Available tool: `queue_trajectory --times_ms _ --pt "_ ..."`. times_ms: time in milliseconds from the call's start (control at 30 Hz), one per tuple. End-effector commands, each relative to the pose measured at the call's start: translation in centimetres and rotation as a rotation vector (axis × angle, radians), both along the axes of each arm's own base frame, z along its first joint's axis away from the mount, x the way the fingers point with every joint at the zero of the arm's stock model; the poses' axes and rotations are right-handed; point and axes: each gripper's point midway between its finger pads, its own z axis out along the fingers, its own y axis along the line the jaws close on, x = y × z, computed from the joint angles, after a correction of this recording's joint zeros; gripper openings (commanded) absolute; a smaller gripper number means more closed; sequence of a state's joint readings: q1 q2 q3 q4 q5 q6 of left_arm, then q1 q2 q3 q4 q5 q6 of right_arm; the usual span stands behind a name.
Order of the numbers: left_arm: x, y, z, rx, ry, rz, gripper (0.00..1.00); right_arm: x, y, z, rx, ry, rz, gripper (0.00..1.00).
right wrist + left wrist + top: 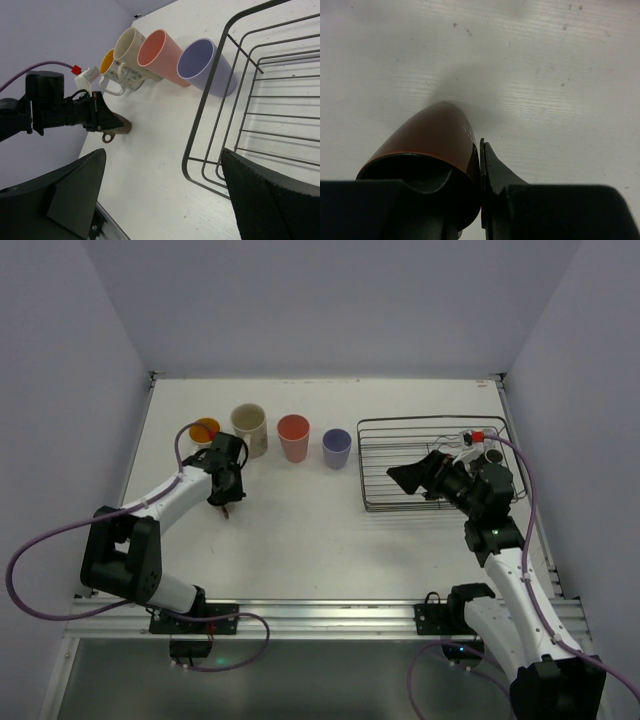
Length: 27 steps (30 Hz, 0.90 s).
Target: Unload the cups from the dish rack
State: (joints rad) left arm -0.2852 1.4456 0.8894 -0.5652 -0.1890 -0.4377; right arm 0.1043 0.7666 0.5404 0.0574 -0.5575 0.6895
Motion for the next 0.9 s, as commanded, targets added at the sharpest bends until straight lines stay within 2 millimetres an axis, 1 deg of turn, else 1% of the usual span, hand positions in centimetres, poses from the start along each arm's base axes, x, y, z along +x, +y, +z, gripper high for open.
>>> queue_trajectory --times_ms 0,33,67,100,133,200,233,300,333,400,433,500,533,567,600,633,667,700,767,800,833,867 --pt "2.3 0.2 1.2 -0.018 -0.043 -0.030 0.00 0.3 -0.5 1.1 -0.036 -0.048 -0.026 0.99" --pt "2.3 0.6 0.6 -0.021 -0.022 -0.018 0.00 0.3 -0.5 1.1 -0.038 -0.050 -0.027 0.99" --pt "2.2 0.4 0.3 -0.041 -0.008 -0.025 0.01 0.3 -0.5 1.1 -0.038 -0.050 -0.027 0.99" --pt "2.3 0.4 0.1 -0.042 -0.002 -0.028 0.04 0.3 -0.5 1.0 -0.039 -0.048 -0.026 0.99" --pt "2.2 0.5 -0.1 -0.040 0.004 -0.028 0.13 0.3 -0.5 1.0 -0.039 -0.047 -0.026 0.99" --pt "2.2 0.9 0.0 -0.022 0.003 -0.023 0.24 0.4 -0.5 0.9 -0.040 -0.045 -0.025 0.99" --pt "2.1 1.1 0.2 -0.012 -0.003 -0.019 0.35 0.5 -0.5 0.9 -0.044 -0.045 -0.028 0.99" --pt "2.1 1.6 0.5 0.011 -0.010 -0.015 0.46 0.7 -0.6 0.6 -0.048 -0.035 -0.032 0.99" --pt "2.1 1.7 1.0 0.015 -0.024 -0.013 0.56 0.8 -0.6 0.6 -0.049 -0.032 -0.031 0.99" --pt "2.2 2.0 1.6 0.025 -0.045 -0.009 0.67 1.0 -0.6 0.4 -0.052 -0.023 -0.034 0.99" --pt "2.3 2.0 2.2 0.026 -0.065 -0.009 0.76 1.0 -0.6 0.4 -0.053 -0.020 -0.035 0.99" --pt "2.4 2.1 2.8 0.031 -0.080 -0.013 0.83 1.3 -0.7 0.3 -0.060 -0.013 -0.045 0.99" --pt "2.4 2.2 3.6 0.031 -0.101 -0.015 0.89 1.4 -0.9 0.4 -0.062 -0.009 -0.055 0.99" --pt "2.6 2.1 4.4 0.026 -0.126 -0.019 0.92 1.6 -1.1 0.3 -0.069 -0.004 -0.073 0.99" --pt "2.9 2.1 5.3 0.024 -0.154 -0.018 0.93 1.7 -1.2 0.6 -0.071 -0.013 -0.082 0.99" --pt "3.1 2.1 7.1 0.017 -0.212 -0.017 0.96 1.8 -1.5 0.5 -0.078 -0.008 -0.094 0.99" --pt "3.6 2.0 8.8 0.007 -0.258 -0.019 0.98 1.8 -1.7 0.1 -0.088 0.015 -0.106 0.99" --pt "4.0 1.7 10.1 -0.009 -0.304 -0.024 0.98 2.1 -2.1 0.2 -0.096 0.019 -0.134 0.99" --pt "4.5 1.0 13.8 -0.057 -0.410 -0.044 1.00 2.6 -2.7 -0.2 -0.113 0.033 -0.169 0.99" --pt "4.6 0.8 15.2 -0.075 -0.451 -0.049 1.00 3.0 -3.0 -0.1 -0.128 0.043 -0.194 0.99" --pt "4.8 0.1 16.2 -0.108 -0.472 -0.075 1.00 3.2 -3.4 -0.3 -0.150 0.050 -0.207 0.99" --pt "4.7 -0.5 16.9 -0.135 -0.488 -0.094 1.00 3.3 -3.7 -0.4 -0.162 0.062 -0.224 0.98"
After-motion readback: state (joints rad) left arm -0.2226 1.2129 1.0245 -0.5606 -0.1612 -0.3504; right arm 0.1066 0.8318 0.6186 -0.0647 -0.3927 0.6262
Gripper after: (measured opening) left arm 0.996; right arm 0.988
